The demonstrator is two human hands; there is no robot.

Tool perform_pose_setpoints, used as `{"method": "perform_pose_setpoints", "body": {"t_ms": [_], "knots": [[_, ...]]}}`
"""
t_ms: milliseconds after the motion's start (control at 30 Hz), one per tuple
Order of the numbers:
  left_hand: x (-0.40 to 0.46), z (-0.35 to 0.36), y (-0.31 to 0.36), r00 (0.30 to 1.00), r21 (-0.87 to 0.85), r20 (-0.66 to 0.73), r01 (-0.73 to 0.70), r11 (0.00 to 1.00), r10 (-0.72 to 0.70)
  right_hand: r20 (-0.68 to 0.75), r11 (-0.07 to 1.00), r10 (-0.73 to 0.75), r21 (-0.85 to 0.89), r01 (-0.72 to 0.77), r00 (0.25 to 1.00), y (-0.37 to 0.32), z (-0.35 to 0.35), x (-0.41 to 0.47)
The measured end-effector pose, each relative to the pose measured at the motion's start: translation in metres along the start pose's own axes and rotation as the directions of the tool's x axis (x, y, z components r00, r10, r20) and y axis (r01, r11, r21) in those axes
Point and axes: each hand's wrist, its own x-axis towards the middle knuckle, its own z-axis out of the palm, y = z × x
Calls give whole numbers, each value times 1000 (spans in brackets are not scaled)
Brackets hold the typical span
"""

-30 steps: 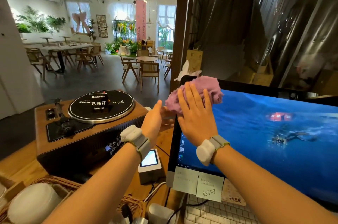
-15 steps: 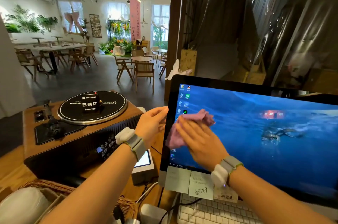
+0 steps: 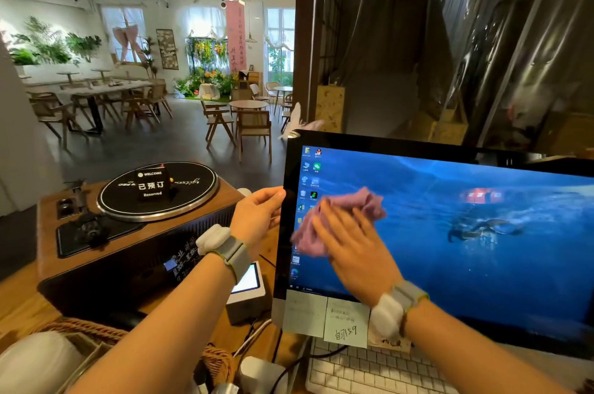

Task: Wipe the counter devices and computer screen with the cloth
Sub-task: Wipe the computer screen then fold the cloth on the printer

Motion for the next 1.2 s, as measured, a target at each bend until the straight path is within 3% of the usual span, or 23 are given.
{"method": "perform_pose_setpoints", "body": {"t_ms": [133, 267, 400, 500, 633, 833, 900, 1000, 1067, 1200], "knots": [[0, 0, 1, 1000, -23, -10, 26, 999, -26, 86, 986, -167, -5, 168, 982, -2, 13, -53], [-4, 3, 2, 999, -71, -3, 45, 996, -45, 57, 973, -231, 2, 232, 971, 39, -1, -51], [-10, 6, 3, 999, -70, -13, 47, 996, -48, -74, 999, -51, -9, 50, 996, 90, -36, -2], [-14, 8, 5, 999, -78, -27, 40, 996, -42, -80, 992, 110, -53, -114, 991, 114, -60, 33], [-16, 10, 5, 998, -57, -55, 36, 998, -39, -93, 983, 168, -56, -174, 981, 99, -55, 26], [-20, 19, 5, 990, -46, -135, 37, 998, -43, 48, 996, -79, -43, 81, 996, 57, -5, -82], [-21, 25, 6, 968, 50, -251, -10, 999, 22, 117, 987, -143, -62, 151, 983, 61, 3, -111], [-25, 36, 17, 860, 309, -436, -133, 942, 265, 144, 978, -166, -102, 182, 975, 87, -2, -123], [-34, 53, 30, 816, 500, -373, -224, 837, 441, 106, 985, -128, -105, 139, 986, 109, -14, -113], [-49, 93, 54, 734, 720, -68, -433, 543, 676, -42, 992, 56, -110, -60, 998, 152, -50, -60]]}}
